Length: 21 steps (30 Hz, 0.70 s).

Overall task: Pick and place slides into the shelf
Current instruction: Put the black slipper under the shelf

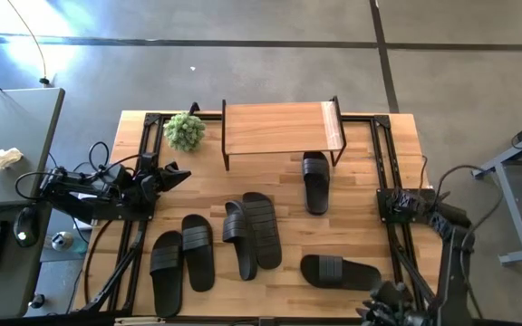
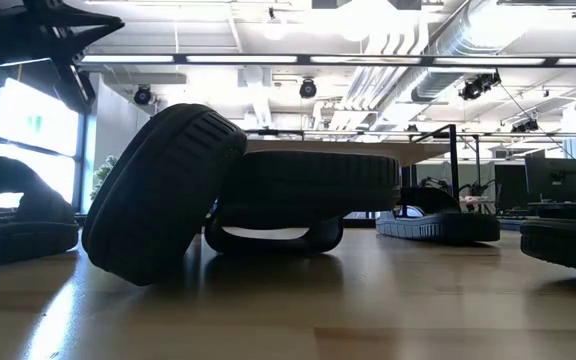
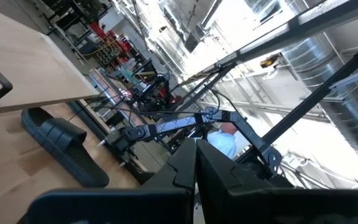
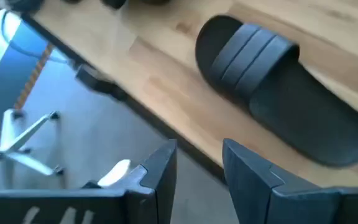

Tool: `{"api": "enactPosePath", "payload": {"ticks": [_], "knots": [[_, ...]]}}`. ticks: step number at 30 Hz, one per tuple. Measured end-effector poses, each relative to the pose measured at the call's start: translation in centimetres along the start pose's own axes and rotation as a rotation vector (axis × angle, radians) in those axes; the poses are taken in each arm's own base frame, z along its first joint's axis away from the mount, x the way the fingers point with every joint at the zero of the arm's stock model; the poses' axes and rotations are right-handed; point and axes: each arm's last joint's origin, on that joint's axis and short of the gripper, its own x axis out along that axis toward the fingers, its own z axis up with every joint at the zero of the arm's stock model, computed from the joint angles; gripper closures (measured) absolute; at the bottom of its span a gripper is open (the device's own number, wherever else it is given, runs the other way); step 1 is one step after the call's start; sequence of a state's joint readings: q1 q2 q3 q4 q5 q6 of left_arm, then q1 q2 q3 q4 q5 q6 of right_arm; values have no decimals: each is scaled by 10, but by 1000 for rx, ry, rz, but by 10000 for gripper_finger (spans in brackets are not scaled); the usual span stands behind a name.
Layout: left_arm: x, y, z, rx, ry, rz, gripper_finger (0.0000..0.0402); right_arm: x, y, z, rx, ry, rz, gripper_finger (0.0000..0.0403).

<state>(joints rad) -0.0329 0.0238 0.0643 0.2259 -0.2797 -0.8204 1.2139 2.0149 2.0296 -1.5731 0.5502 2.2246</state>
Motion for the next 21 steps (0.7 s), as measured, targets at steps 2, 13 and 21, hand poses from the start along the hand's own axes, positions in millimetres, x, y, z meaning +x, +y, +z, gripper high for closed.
{"api": "enactPosePath", "payload": {"ticks": [2, 13, 21], "knots": [[0, 0, 0, 1, 3, 4, 401, 13, 3, -3, -2, -34, -16, 284], [0, 2, -2, 7, 20, 18, 401, 116, -21, -20, 53, -60, -96, 284], [0, 1, -3, -27, 44, -3, 401, 135, -31, -22, 80, -37, -76, 284]]}}
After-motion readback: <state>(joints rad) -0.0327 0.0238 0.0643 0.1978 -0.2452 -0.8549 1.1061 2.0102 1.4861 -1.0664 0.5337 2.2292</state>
